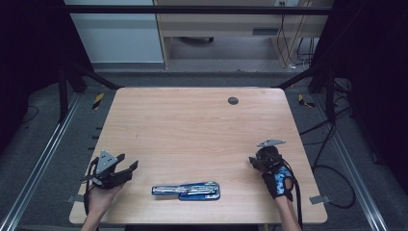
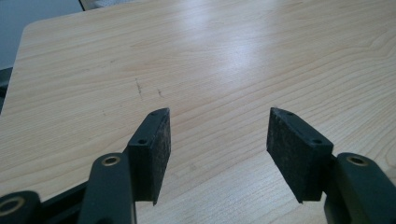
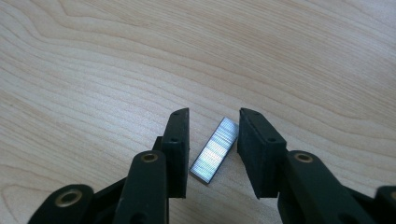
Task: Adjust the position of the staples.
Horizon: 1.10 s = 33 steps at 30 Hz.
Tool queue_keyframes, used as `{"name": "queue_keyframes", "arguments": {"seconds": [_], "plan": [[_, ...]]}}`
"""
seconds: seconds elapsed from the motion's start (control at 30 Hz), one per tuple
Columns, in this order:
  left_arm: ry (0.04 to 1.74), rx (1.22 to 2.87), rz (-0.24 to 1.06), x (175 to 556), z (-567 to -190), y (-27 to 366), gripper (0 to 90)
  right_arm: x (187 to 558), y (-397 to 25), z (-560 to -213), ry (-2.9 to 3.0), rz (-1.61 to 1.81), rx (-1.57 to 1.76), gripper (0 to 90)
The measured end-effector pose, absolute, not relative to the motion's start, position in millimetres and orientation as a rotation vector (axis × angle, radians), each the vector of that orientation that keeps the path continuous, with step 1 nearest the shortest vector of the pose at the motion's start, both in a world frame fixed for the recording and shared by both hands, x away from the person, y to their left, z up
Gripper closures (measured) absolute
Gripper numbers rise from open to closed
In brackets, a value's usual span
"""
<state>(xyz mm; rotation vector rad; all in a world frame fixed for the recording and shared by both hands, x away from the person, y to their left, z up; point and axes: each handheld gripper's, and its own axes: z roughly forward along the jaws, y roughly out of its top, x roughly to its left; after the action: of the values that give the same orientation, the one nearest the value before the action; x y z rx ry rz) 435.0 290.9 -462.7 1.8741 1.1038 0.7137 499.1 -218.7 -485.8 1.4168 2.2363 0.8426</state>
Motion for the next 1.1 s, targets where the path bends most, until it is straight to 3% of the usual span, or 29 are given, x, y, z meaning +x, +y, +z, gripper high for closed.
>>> {"name": "queue_keyframes", "arguments": {"seconds": [0.6, 0.83, 1.1], "plan": [[1.097, 1.882, 0.717, 434.9, -462.4, 290.0, 40.0, 499.9, -218.7, -487.5, 2.253, 0.811, 1.400, 77.4], [1.092, 1.893, 0.713, 435.0, -462.6, 288.8, 40.0, 499.4, -218.8, -487.3, 2.261, 0.808, 1.393, 77.5], [1.096, 1.889, 0.713, 435.2, -462.2, 290.4, 40.0, 499.1, -220.1, -484.1, 2.247, 0.826, 1.395, 70.9]]}}
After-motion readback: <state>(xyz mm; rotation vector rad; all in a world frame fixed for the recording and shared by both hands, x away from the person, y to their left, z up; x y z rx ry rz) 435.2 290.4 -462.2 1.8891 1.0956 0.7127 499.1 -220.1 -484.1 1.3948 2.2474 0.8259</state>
